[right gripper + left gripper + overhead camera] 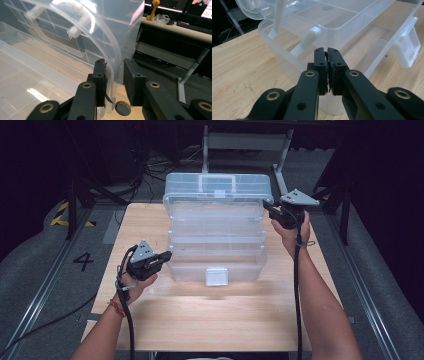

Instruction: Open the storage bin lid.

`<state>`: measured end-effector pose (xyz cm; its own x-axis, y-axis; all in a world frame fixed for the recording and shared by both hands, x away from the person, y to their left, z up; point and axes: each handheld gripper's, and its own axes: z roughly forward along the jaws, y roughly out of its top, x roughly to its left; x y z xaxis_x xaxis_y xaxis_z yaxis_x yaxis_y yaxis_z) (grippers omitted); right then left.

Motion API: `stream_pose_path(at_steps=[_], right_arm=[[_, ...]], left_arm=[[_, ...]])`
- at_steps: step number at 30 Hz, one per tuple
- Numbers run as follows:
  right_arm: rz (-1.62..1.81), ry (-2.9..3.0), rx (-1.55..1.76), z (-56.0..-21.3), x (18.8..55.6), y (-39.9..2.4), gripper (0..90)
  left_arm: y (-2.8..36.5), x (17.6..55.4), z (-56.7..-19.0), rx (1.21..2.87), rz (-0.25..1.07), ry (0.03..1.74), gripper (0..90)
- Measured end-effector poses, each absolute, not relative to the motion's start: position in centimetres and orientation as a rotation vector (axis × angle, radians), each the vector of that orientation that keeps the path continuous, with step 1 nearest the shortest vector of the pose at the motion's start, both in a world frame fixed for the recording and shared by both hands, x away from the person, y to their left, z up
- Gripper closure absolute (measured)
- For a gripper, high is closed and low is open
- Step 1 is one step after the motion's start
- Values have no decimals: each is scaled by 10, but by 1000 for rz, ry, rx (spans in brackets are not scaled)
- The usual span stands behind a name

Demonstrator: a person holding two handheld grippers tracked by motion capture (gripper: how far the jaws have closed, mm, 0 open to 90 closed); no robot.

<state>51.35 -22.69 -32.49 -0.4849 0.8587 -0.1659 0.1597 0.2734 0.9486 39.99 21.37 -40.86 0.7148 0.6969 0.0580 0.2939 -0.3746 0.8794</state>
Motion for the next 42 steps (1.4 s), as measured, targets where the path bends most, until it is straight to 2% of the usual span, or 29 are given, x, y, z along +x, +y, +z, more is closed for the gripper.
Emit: stream_pose_path(at_steps=[14,42], right_arm=[[1191,1900,954,-333,534,-223,675],[1167,1900,1012,-326,559,-218,721]], left_arm=[[213,401,-410,1968,519,739,847],[206,402,-413,2008,518,700,847]])
